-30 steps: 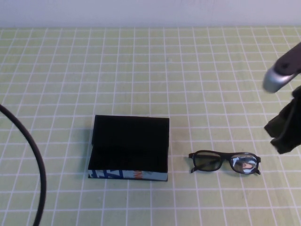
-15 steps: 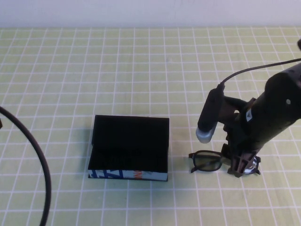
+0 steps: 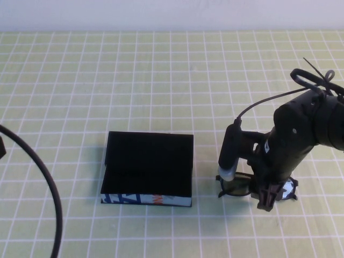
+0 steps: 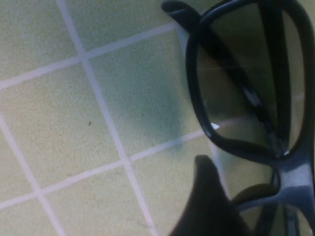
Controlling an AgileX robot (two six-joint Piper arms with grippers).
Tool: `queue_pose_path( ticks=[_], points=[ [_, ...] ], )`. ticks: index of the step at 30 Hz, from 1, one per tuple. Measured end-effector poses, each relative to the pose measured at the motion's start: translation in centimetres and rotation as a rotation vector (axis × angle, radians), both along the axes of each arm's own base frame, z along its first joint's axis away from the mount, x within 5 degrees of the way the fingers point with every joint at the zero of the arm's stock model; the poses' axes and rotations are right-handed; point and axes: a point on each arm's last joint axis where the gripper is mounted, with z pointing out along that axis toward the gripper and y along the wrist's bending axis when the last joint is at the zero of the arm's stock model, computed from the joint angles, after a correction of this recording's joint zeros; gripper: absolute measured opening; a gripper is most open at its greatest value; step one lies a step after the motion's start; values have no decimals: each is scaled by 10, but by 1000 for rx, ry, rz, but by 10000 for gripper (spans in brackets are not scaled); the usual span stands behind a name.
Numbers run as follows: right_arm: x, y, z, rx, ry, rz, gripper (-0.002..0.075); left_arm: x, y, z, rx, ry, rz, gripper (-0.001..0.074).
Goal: Return glasses to glasses case
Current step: Pick up the glasses from the table
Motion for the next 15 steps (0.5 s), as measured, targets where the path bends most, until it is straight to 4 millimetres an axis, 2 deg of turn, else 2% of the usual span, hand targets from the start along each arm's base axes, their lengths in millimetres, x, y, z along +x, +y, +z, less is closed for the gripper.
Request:
queue_pose_path(
  ticks=[4, 12, 15],
  points=[
    [1, 1, -5, -5, 5, 2, 342, 0, 0, -1, 2, 7, -3, -3],
    [1, 0, -2, -8, 5, 4, 74, -1, 0, -2, 5, 22, -10, -3],
    [0, 0, 2, -3, 10, -1, 31, -1, -1, -2, 6, 24, -10, -3]
  ],
)
